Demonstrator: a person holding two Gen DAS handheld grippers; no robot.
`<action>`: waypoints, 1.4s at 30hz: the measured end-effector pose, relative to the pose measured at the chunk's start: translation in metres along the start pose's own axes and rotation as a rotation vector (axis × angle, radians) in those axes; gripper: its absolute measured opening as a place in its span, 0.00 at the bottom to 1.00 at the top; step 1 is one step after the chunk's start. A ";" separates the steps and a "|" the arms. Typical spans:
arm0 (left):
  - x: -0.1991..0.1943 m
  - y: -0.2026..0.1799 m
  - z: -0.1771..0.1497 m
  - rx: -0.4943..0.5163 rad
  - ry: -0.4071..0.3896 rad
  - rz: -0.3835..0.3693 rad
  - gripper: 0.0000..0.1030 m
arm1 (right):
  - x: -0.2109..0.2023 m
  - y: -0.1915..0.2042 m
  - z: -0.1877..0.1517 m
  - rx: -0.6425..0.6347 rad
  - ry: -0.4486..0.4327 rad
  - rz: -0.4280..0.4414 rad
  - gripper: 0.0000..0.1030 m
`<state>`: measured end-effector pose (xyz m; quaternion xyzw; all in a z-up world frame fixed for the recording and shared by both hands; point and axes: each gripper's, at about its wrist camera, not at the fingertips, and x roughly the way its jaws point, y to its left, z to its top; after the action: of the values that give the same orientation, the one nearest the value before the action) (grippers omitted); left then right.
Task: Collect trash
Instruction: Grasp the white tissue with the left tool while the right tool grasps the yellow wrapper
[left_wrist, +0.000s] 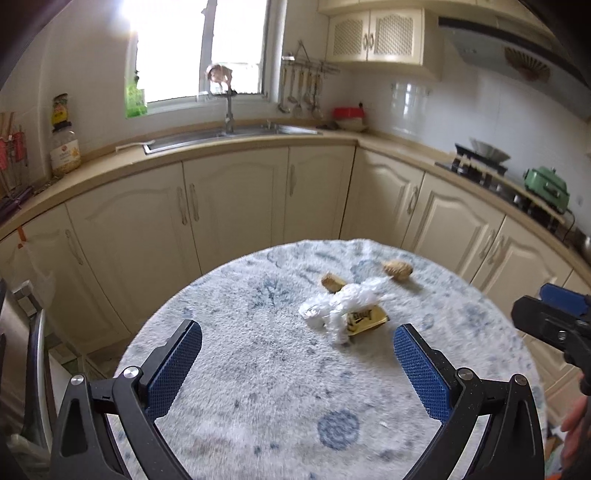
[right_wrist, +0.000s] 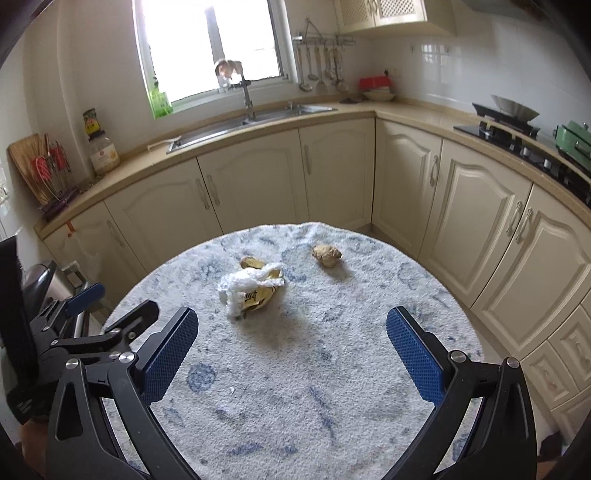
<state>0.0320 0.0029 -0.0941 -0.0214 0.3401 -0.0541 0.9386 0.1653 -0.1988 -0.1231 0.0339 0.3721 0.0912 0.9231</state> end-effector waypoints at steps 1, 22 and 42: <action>0.014 -0.001 0.005 0.010 0.015 0.002 0.99 | 0.010 -0.001 0.001 0.005 0.016 -0.004 1.00; 0.203 -0.024 0.069 0.002 0.221 -0.274 0.40 | 0.118 -0.027 0.012 0.076 0.159 -0.026 1.00; 0.210 0.083 0.096 -0.193 0.165 -0.115 0.15 | 0.201 0.037 0.011 -0.079 0.249 -0.008 0.56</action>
<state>0.2609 0.0610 -0.1598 -0.1264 0.4179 -0.0764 0.8964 0.3097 -0.1235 -0.2466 -0.0156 0.4802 0.1053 0.8707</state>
